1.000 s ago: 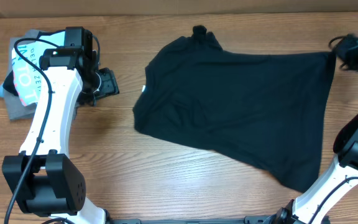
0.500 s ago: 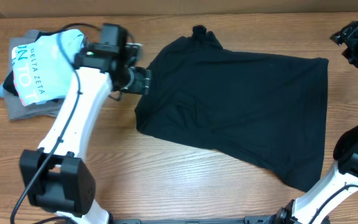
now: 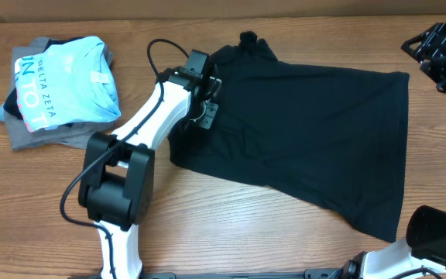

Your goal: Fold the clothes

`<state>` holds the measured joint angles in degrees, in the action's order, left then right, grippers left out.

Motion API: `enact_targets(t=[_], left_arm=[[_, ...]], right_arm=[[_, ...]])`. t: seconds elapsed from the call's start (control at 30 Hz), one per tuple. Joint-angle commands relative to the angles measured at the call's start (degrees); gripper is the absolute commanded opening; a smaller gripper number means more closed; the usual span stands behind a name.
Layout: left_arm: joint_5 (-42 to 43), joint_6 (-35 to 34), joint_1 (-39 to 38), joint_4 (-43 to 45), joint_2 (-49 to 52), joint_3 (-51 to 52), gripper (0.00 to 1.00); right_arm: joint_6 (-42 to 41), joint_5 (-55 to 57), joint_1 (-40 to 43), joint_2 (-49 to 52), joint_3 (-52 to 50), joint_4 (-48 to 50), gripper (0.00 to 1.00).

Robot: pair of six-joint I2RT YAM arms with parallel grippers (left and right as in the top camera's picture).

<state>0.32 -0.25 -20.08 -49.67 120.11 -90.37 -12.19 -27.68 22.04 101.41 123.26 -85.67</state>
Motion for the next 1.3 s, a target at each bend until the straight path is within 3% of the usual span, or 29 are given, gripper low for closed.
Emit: enact_targets(t=[0.0,0.03,0.27,0.5,0.77,0.93,1.17,1.27], left_arm=[[-5.2,-2.0,2.1,-0.8,3.2,-0.2,0.26],[-5.2,-2.9,2.8,-1.5,4.1,-0.2,0.19],[-5.6,-6.4,7.2,-5.9,7.7,-0.1,0.05],[-8.2,-16.5,15.0,-10.5,7.9,-0.1,0.04],[-3.2,-16.0,19.7,-12.9,7.4,-0.1,0.05],[-0.2,-12.5,19.0,-12.9,5.9,-0.7,0.16],[13.5,6.4,16.6,-13.3,1.0,-4.4,0.43],[17.4,11.0,13.9,-13.7,-1.9,-5.1,0.54]], right_arm=[[1.5,0.4,-0.2,0.7,0.5,-1.0,0.66],[1.7,0.8,-0.2,0.7,0.5,-1.3,0.66],[1.7,3.7,-0.2,0.8,0.1,-3.0,0.68],[0.0,9.0,-0.2,0.8,-7.8,-1.8,0.71],[-1.2,9.3,-0.2,0.8,-27.8,6.2,0.71],[-1.1,8.5,-0.2,0.8,-40.0,16.2,0.70],[1.6,6.6,-0.2,0.8,-44.5,19.4,0.70],[2.1,3.5,-0.2,0.3,-44.5,19.2,0.70]])
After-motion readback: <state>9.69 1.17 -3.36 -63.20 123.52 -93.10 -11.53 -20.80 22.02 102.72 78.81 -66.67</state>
